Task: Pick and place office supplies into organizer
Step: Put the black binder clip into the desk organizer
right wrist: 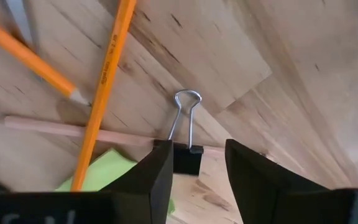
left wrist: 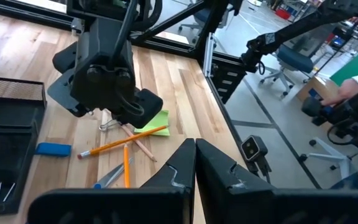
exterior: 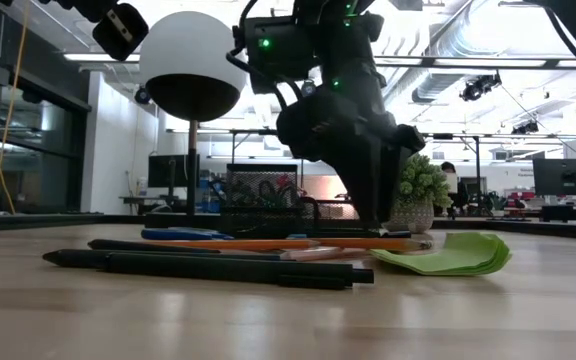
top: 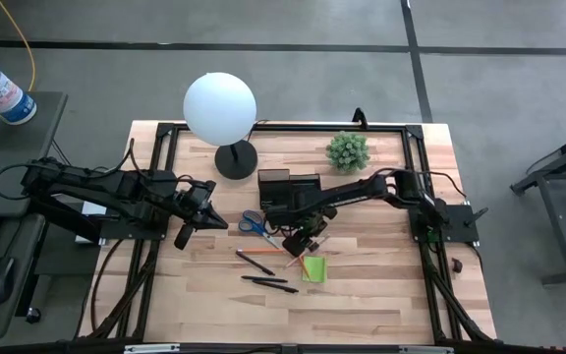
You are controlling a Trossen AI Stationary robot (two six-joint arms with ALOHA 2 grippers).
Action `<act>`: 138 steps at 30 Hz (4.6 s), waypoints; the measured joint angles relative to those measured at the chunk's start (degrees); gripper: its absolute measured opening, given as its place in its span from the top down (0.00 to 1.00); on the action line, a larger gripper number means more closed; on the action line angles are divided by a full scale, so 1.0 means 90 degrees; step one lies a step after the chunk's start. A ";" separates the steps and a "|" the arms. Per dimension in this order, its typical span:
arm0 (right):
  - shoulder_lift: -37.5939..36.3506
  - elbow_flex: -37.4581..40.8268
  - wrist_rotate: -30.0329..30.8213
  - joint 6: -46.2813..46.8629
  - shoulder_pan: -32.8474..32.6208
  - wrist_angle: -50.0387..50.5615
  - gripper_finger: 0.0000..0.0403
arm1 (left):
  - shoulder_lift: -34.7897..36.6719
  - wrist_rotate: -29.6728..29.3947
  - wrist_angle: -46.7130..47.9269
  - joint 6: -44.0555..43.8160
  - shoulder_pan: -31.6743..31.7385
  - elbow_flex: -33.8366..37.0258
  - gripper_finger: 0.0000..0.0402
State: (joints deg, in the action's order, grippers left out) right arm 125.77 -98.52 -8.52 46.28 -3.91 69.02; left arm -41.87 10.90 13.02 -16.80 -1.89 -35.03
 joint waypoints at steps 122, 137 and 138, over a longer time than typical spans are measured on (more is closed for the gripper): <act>0.0747 -0.1530 0.2592 -0.6096 0.0814 -0.2564 1.00 | 0.0000 -0.0117 0.0100 0.0005 0.0001 0.0000 1.00; 0.0747 -0.1530 0.2691 -0.6484 0.0865 -0.2230 1.00 | 0.0000 -0.0117 0.0097 0.0005 0.0002 0.0000 1.00; 0.0747 -0.1530 0.2655 -0.6484 0.0865 -0.2230 1.00 | 0.0000 -0.0117 0.0097 0.0004 0.0001 0.0000 1.00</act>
State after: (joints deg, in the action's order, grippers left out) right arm 132.49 -112.29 15.38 -12.08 3.88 48.95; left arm -41.87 9.85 13.89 -16.76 -1.88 -35.03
